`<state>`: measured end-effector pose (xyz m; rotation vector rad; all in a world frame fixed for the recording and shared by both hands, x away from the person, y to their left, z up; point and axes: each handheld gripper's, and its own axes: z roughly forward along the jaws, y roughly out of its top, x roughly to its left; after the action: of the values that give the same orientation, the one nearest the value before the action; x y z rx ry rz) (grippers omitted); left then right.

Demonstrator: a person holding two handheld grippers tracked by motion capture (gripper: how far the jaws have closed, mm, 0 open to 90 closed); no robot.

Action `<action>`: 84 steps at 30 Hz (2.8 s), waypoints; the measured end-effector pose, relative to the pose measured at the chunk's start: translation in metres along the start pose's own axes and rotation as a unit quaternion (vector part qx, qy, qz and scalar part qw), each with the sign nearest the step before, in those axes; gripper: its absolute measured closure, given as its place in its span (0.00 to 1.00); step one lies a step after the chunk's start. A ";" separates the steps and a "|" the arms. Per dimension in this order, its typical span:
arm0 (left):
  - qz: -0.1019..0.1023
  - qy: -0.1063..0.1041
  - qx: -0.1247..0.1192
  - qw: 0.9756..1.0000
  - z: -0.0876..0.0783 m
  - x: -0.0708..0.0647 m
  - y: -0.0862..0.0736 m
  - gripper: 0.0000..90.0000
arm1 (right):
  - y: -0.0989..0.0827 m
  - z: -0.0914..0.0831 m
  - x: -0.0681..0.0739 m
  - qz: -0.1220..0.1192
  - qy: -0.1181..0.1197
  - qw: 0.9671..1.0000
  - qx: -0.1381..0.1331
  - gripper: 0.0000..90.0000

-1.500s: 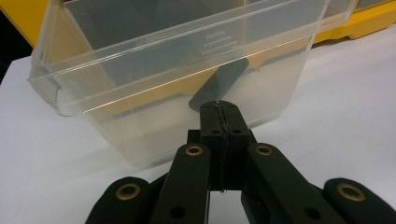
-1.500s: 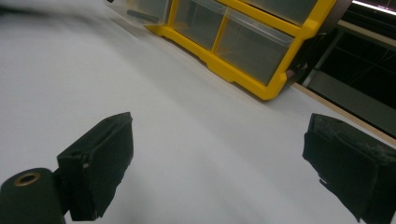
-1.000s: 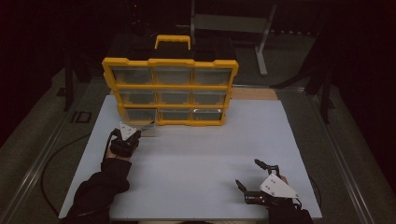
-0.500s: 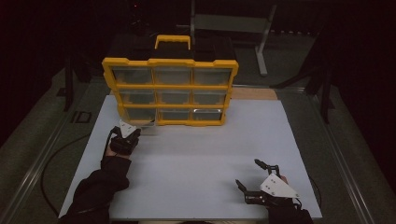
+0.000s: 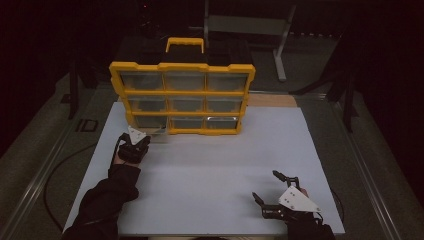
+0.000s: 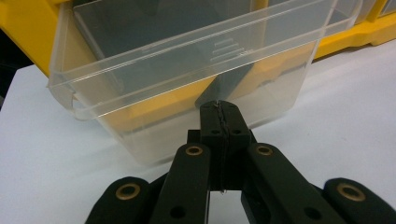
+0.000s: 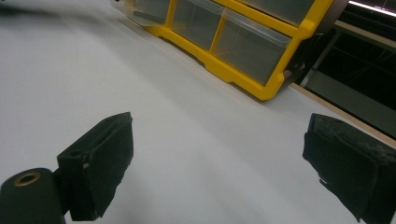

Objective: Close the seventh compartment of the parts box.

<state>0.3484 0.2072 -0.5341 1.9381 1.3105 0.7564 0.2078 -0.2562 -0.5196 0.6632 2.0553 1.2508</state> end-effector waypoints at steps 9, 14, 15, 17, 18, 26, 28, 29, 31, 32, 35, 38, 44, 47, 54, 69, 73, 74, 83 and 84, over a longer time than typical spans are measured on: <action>0.002 0.004 0.003 1.000 0.005 0.001 0.005 1.00 | 0.000 0.000 0.000 -0.002 -0.001 1.000 0.000 0.10; 0.001 0.005 0.002 1.000 0.008 0.002 0.008 1.00 | 0.000 0.000 0.000 -0.002 -0.001 1.000 0.000 0.10; 0.002 0.005 0.003 1.000 0.008 0.002 0.008 1.00 | 0.000 0.000 0.000 -0.001 -0.001 1.000 0.000 0.10; 0.003 0.007 0.002 1.000 0.009 0.002 0.009 1.00 | 0.000 0.000 0.000 0.000 -0.001 1.000 0.000 0.10; 0.002 0.006 0.002 1.000 0.010 0.002 0.009 1.00 | 0.000 0.000 0.000 -0.002 -0.001 1.000 0.000 0.10; 0.001 0.007 0.003 1.000 0.013 0.004 0.012 1.00 | 0.000 0.000 0.000 -0.002 0.000 1.000 0.000 0.10; 0.003 0.008 0.002 1.000 0.014 0.004 0.013 1.00 | 0.000 0.000 0.000 -0.001 0.000 1.000 0.001 0.10; 0.002 0.008 0.001 1.000 0.015 0.004 0.013 1.00 | 0.000 0.000 0.000 -0.002 0.000 1.000 0.000 0.10; 0.001 0.008 0.000 1.000 0.016 0.005 0.013 1.00 | 0.000 0.000 0.000 -0.002 0.000 1.000 0.000 0.10; 0.000 0.008 0.000 1.000 0.016 0.005 0.014 1.00 | 0.000 0.000 0.000 -0.001 0.000 1.000 -0.001 0.10; 0.000 0.009 -0.001 1.000 0.018 0.004 0.015 1.00 | 0.000 0.000 0.000 -0.001 0.000 1.000 0.000 0.10; -0.002 0.009 -0.002 1.000 0.019 0.005 0.017 1.00 | 0.000 0.000 0.000 -0.002 0.000 1.000 -0.001 0.10; 0.000 0.011 -0.002 1.000 0.023 0.006 0.020 1.00 | -0.001 0.000 0.000 -0.001 0.000 1.000 -0.001 0.10; -0.001 0.015 -0.002 1.000 0.025 0.007 0.021 1.00 | -0.001 0.000 0.000 -0.001 0.000 1.000 -0.001 0.10; 0.003 0.021 -0.003 1.000 0.030 0.009 0.024 1.00 | -0.001 0.000 0.000 -0.001 0.000 1.000 0.000 0.10; 0.005 0.023 -0.002 1.000 0.041 0.012 0.030 1.00 | -0.001 0.000 -0.001 -0.001 0.002 1.000 0.001 0.10; 0.003 0.029 -0.001 1.000 0.044 0.013 0.032 1.00 | -0.002 0.000 -0.001 -0.004 0.004 1.000 0.003 0.10; 0.004 0.030 0.000 1.000 0.044 0.013 0.032 1.00 | -0.002 0.000 -0.001 -0.003 0.004 1.000 0.003 0.10; 0.006 0.031 0.004 0.999 0.045 0.012 0.034 1.00 | -0.002 0.001 -0.001 -0.002 0.006 1.000 0.003 0.10; 0.001 0.030 0.004 1.000 0.045 0.012 0.034 1.00 | -0.002 0.001 -0.001 -0.002 0.005 1.000 0.003 0.10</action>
<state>0.4059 0.2000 -0.5336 1.9367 1.3477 0.8169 0.2088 -0.2570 -0.5216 0.6554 2.0695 1.2481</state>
